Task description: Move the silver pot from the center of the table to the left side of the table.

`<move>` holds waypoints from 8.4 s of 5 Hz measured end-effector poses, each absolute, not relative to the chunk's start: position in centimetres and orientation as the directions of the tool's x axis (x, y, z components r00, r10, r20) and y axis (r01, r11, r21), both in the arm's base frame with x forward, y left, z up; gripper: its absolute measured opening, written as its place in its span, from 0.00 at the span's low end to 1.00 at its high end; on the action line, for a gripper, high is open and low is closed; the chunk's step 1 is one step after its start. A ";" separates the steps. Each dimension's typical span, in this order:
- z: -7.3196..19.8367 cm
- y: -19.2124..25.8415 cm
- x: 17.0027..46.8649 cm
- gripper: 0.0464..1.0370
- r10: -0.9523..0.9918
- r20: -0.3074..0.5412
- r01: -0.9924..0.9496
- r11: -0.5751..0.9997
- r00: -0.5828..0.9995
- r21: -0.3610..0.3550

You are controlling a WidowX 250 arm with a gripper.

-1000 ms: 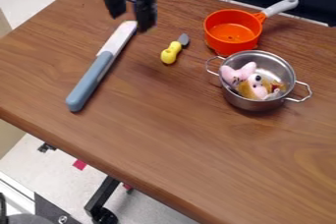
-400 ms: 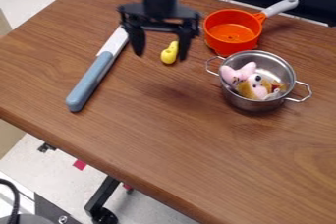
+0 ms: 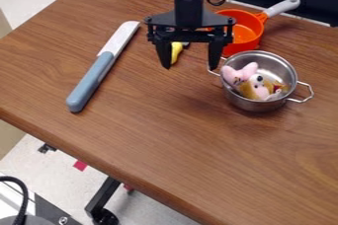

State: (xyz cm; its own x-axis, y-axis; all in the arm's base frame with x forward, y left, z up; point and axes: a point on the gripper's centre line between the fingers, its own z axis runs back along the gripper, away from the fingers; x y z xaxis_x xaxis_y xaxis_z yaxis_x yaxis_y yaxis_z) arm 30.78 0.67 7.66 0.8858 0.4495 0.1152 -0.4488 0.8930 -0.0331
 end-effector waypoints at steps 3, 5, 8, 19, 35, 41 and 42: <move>5.5 0.4 31.3 0.96 0.504 0.151 -0.507 0.862 0.850 -0.017; 6.2 -0.4 31.1 0.96 0.537 0.120 -0.530 0.844 0.835 -0.085; 5.0 -1.8 31.7 0.96 0.552 0.122 -0.551 0.833 0.825 -0.050; 3.9 -4.4 32.5 0.91 0.598 0.140 -0.594 0.801 0.789 -0.076; 4.3 10.7 26.0 0.03 0.104 0.089 -0.095 0.991 0.991 -0.097; 8.9 10.4 26.9 0.96 0.112 0.135 -0.099 0.990 0.985 -0.097; 11.0 10.8 27.3 0.96 0.107 0.169 -0.099 0.994 0.980 -0.056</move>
State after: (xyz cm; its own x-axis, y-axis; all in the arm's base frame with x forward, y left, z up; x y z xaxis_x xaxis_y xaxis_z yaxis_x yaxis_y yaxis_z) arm 27.25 10.80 11.04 0.9797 0.1071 0.1692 -0.0989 0.9935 -0.0560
